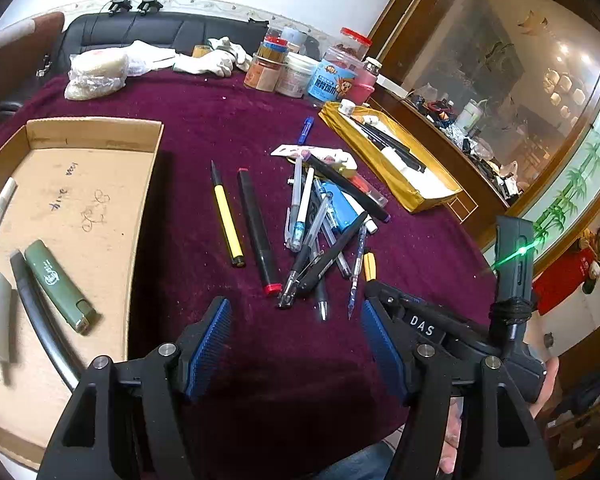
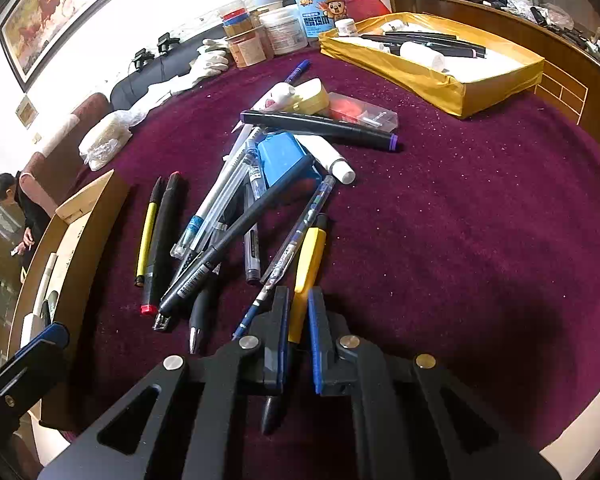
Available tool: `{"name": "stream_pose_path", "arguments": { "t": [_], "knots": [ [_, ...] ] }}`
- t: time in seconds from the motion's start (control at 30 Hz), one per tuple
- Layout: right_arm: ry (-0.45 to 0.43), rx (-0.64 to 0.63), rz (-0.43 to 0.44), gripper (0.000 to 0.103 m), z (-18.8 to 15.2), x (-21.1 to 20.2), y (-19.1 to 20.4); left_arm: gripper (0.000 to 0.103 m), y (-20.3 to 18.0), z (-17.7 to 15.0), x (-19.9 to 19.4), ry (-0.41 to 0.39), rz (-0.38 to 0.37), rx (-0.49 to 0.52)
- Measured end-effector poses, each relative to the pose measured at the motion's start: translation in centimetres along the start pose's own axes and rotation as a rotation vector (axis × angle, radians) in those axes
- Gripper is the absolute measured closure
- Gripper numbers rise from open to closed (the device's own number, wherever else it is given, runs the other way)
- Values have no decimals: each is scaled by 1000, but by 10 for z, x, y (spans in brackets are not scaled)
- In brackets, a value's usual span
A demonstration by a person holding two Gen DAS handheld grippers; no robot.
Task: Organize rigid objects
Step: 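Grasp the yellow mechanical pencil with the right tool, then grasp a black pen with the left tool while the right tool holds the yellow pencil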
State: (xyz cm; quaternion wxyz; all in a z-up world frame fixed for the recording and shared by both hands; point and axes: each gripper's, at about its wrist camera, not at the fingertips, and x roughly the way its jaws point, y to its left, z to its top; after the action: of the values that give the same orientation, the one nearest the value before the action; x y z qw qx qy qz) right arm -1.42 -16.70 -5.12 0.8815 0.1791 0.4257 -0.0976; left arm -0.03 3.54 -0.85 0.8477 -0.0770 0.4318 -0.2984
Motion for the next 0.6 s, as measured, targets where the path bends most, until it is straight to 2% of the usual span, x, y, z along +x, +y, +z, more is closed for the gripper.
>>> {"name": "stream_pose_path", "arguments": {
  "t": [0.2, 0.33, 0.6],
  "knots": [
    [-34, 27, 9, 96, 5, -12, -15, 32, -4, -1, 2, 2, 6, 13],
    [-54, 56, 55, 96, 5, -18, -29, 32, -6, -2, 5, 15, 6, 18],
    [-41, 74, 85, 95, 3, -9, -39, 32, -7, 1, 16, 37, 29, 28]
  ]
}}
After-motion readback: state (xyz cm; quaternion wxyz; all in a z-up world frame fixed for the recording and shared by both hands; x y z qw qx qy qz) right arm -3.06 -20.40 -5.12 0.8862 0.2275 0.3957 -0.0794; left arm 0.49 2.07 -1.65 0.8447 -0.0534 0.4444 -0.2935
